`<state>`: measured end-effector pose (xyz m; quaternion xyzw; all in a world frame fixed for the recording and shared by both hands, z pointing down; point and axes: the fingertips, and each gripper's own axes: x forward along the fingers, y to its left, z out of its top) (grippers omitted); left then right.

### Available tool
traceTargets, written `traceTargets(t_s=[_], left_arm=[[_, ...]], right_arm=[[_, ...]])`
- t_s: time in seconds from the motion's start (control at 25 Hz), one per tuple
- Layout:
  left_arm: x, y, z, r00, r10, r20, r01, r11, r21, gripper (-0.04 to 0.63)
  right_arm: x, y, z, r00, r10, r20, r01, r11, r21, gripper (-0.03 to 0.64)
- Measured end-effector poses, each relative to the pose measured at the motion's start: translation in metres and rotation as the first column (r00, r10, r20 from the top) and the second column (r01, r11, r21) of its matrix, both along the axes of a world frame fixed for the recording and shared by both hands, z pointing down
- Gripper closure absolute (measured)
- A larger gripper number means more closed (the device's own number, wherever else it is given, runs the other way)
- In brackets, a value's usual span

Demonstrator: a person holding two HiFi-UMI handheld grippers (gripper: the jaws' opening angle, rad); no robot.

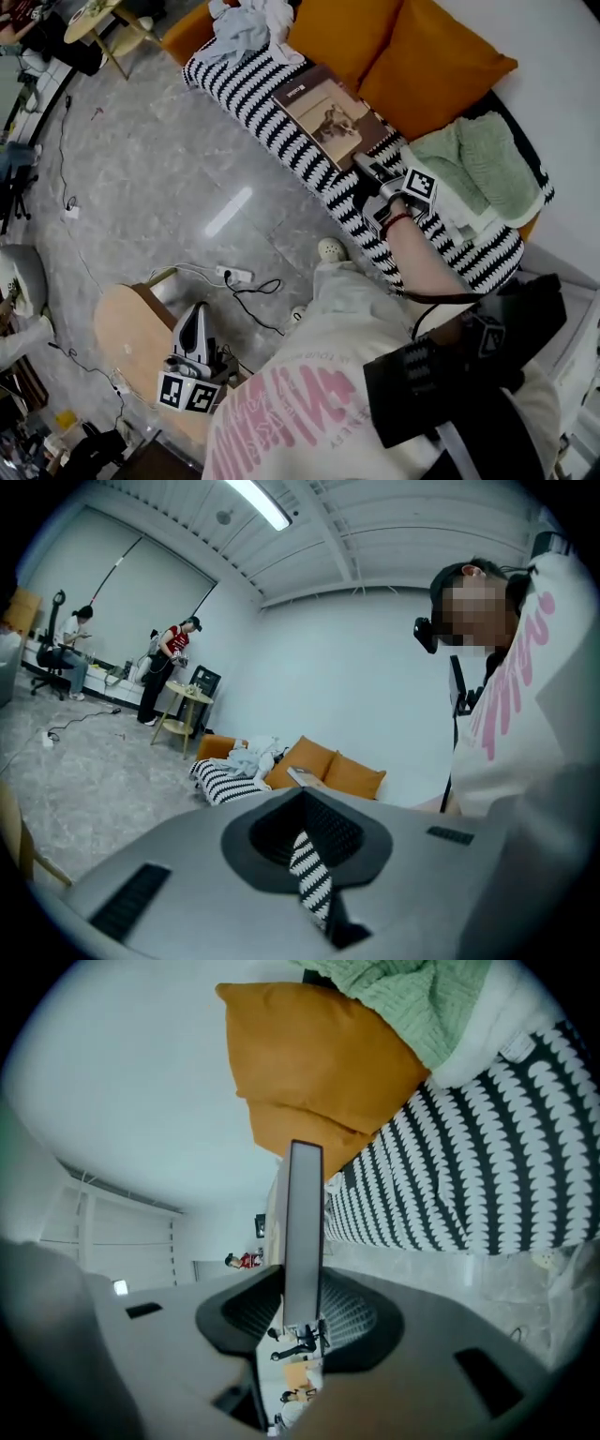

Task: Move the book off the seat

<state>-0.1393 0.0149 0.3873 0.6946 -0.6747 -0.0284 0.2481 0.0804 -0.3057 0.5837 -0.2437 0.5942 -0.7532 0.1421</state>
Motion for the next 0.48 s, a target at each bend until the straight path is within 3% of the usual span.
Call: traceTargets(t_s=[0.2,0.48], left_arm=[[-0.004,0.002,-0.014,0.999,0.002,0.037,-0.004,0.999,0.05,0.589],[-0.021,0.023,-0.035,0.996,-0.056,0.065,0.049,0.992,0.117,0.589]], right_arm=[[-0.026,0.022,-0.032,0.995,-0.083,0.049,0.081,0.996,0.047,0.479],[-0.075,0.053,-0.085,0.971,-0.214,0.11,0.199,0.971,0.133,0.479]])
